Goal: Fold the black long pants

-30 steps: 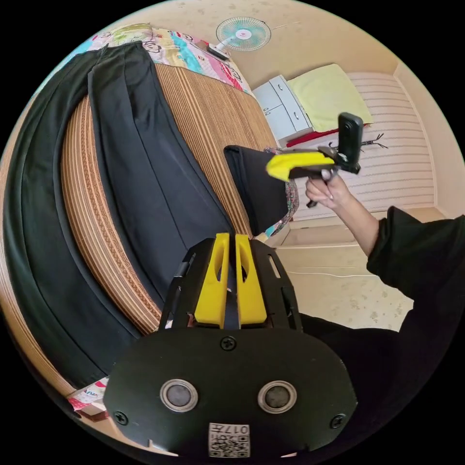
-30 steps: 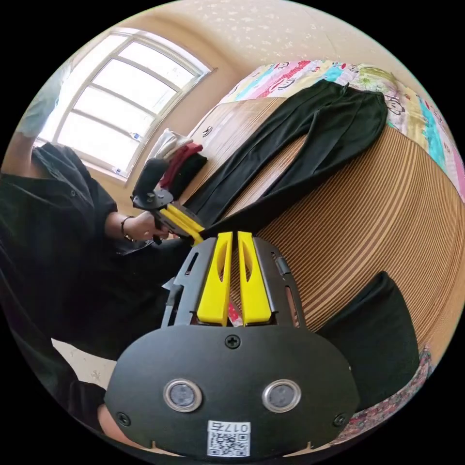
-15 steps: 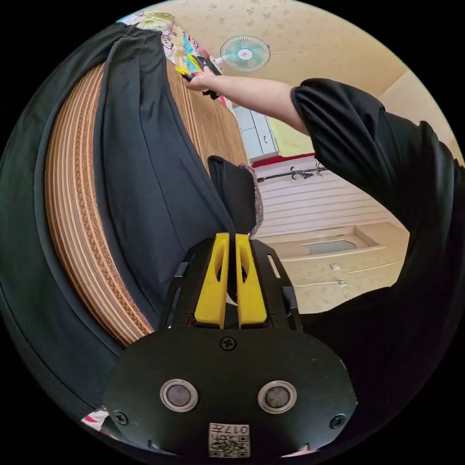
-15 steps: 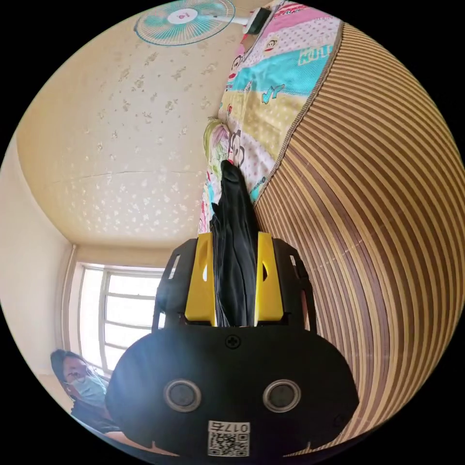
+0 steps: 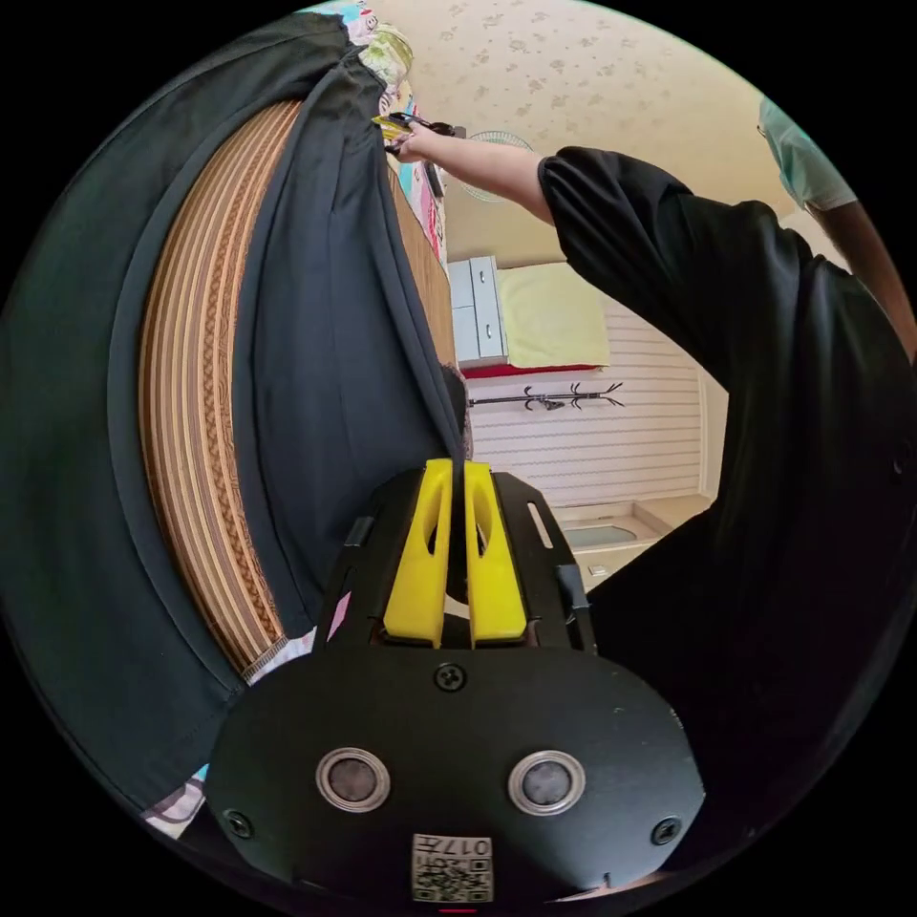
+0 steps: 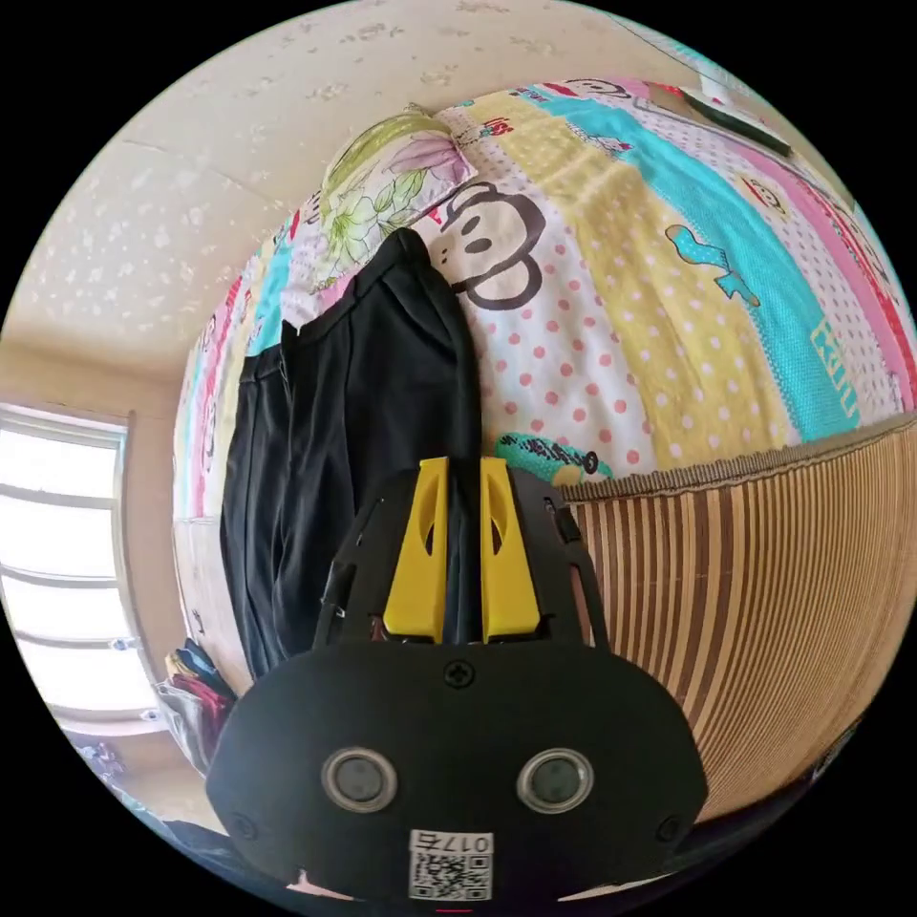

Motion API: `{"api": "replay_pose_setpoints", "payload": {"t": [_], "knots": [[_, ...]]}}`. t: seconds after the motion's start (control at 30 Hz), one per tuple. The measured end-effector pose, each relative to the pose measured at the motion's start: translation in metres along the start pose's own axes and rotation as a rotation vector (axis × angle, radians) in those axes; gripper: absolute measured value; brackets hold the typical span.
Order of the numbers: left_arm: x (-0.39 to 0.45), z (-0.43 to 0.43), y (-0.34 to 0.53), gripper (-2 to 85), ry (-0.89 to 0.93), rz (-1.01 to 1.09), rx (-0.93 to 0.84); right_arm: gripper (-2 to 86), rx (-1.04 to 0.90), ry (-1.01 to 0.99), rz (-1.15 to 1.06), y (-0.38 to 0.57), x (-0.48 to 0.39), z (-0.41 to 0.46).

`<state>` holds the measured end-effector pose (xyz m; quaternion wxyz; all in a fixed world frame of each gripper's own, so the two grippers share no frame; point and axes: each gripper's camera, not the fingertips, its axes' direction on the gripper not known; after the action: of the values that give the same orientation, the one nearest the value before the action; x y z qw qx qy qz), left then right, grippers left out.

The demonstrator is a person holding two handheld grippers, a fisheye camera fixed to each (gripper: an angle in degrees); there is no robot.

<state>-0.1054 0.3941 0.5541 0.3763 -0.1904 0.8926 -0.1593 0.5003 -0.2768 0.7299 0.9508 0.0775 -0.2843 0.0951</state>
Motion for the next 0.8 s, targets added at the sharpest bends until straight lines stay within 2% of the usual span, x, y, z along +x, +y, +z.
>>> {"api": "replay_pose_setpoints", "payload": {"t": [0.03,0.1,0.13,0.2,0.23,0.3,0.5,0.67,0.8], "knots": [[0.004,-0.011,0.006,-0.2,0.006,-0.013,0.048,4.7,0.012,0.055,-0.039,0.001,-0.015,0.001],[0.011,-0.030,0.012,-0.2,0.029,-0.026,0.117,3.9,0.041,0.322,-0.200,0.009,-0.083,0.013],[0.017,-0.043,0.016,-0.3,0.034,-0.025,0.144,3.7,0.050,0.390,-0.243,0.012,-0.102,0.016],[0.027,-0.062,0.021,-0.3,-0.002,-0.026,0.152,3.3,0.168,0.627,-0.340,0.032,-0.179,0.024],[0.033,-0.075,0.026,-0.2,-0.044,-0.027,0.155,3.2,0.211,0.646,-0.361,0.038,-0.197,0.023],[0.037,-0.094,0.035,-0.2,-0.098,-0.037,0.164,3.0,0.293,0.637,-0.434,0.054,-0.263,0.031],[0.030,-0.179,0.055,-0.4,-0.265,-0.128,0.269,2.8,0.236,0.503,-0.387,0.060,-0.367,0.099],[0.028,-0.208,0.065,-0.3,-0.402,-0.150,0.266,2.7,0.255,0.370,-0.371,0.080,-0.403,0.159],[0.019,-0.199,0.069,-0.3,-0.462,-0.174,0.242,2.6,0.156,0.242,-0.461,0.099,-0.410,0.212]]}}
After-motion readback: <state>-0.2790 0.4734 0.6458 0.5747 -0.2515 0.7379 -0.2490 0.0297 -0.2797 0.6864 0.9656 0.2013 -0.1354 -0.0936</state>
